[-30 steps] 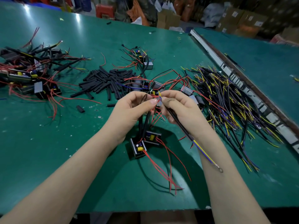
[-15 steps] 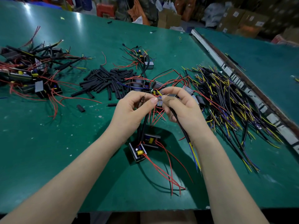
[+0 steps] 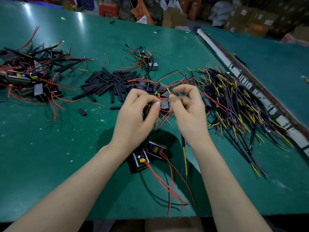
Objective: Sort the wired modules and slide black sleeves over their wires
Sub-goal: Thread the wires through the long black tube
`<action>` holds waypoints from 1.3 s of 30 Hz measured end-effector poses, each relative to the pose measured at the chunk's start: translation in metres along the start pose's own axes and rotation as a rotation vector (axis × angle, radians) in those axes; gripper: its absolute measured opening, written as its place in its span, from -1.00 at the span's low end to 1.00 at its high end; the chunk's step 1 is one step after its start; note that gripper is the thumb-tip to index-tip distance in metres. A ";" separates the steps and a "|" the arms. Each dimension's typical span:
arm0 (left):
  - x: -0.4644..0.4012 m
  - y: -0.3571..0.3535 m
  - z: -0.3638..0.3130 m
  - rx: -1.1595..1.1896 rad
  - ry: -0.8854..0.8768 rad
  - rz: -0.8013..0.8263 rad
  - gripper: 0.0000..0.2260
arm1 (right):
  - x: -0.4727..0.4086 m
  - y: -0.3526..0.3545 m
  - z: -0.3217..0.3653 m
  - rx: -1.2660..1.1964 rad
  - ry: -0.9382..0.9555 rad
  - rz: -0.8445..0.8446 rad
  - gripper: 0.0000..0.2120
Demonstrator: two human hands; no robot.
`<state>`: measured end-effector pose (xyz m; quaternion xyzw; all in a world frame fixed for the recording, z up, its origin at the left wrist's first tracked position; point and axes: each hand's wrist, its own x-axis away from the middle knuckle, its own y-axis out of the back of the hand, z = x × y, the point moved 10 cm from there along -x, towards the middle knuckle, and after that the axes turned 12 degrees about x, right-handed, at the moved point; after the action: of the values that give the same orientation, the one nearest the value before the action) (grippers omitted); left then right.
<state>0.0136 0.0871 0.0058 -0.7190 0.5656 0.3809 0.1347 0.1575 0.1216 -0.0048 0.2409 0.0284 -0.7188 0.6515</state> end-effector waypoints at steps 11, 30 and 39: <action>-0.001 0.005 0.005 0.013 0.062 -0.019 -0.88 | 0.000 -0.007 0.003 -0.124 0.001 0.132 -0.80; 0.002 -0.004 0.024 0.198 0.294 0.018 -0.88 | 0.007 -0.005 0.020 -0.009 0.114 0.022 -0.79; 0.001 0.001 0.037 0.376 0.441 -0.018 -0.86 | 0.000 0.009 0.016 -0.118 0.048 0.018 -0.81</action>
<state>-0.0025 0.1091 -0.0200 -0.7519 0.6354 0.1024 0.1429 0.1606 0.1144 0.0120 0.2194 0.0843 -0.7040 0.6702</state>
